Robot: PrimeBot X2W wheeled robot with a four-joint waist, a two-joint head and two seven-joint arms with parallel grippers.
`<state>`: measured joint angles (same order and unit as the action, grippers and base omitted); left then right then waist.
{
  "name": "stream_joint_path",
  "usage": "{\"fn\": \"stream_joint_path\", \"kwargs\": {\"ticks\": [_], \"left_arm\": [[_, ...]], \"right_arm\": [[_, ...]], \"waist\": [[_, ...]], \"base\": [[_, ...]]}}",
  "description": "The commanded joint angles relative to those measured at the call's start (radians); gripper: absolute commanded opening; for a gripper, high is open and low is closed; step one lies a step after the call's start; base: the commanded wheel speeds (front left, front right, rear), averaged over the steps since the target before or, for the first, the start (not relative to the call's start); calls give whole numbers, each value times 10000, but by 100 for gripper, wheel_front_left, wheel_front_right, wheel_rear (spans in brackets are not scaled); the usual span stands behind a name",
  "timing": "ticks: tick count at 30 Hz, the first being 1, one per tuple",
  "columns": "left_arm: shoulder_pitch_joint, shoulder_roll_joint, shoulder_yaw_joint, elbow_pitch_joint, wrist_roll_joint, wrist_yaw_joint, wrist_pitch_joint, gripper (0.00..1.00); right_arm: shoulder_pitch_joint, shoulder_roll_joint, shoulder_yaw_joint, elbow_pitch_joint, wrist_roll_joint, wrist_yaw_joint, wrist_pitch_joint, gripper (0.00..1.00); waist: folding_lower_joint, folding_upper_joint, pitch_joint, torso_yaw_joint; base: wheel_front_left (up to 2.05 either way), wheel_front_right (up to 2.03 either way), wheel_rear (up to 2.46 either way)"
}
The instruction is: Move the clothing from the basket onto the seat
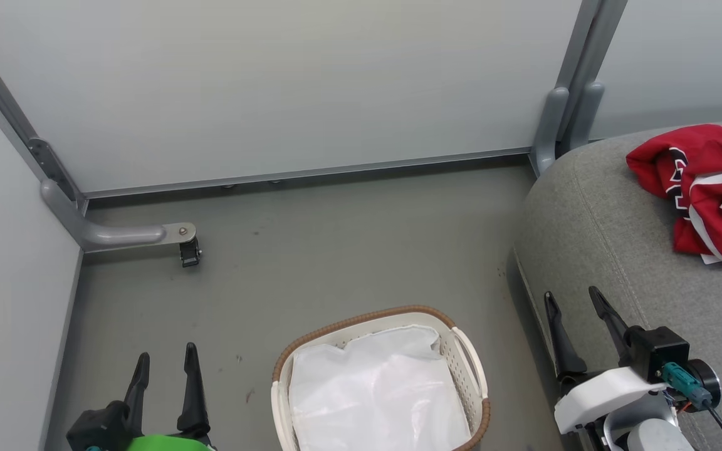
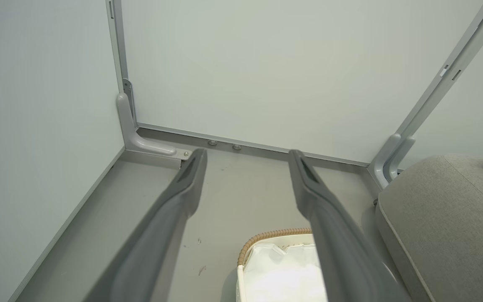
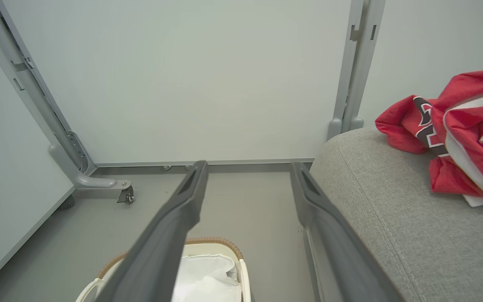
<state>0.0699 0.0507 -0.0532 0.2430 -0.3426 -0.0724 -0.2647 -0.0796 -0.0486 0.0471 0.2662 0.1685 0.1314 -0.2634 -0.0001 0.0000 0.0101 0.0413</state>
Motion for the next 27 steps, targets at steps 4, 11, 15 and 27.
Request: {"fn": "stream_joint_path", "kwargs": {"ticks": [4,11,15,27], "left_arm": [[147,0,-4,27,17,4,7,100],[15,-4,-42,27,-107,-27,0,0],[13,-17,-74,323,-230,-28,30,0],[-299,-13,212,276,-2222,-120,634,0]], "right_arm": [[26,-37,29,97,97,-15,-19,100],[-19,0,63,90,12,0,0,0],[110,53,52,356,81,0,26,0],[31,40,-222,256,2379,-1,632,0]], "waist": [[1,0,-51,-32],[1,0,-53,9],[1,0,-53,9],[1,0,-54,-32]], "base": [[0,0,0],[0,0,0],[0,0,0],[0,0,0]]}}
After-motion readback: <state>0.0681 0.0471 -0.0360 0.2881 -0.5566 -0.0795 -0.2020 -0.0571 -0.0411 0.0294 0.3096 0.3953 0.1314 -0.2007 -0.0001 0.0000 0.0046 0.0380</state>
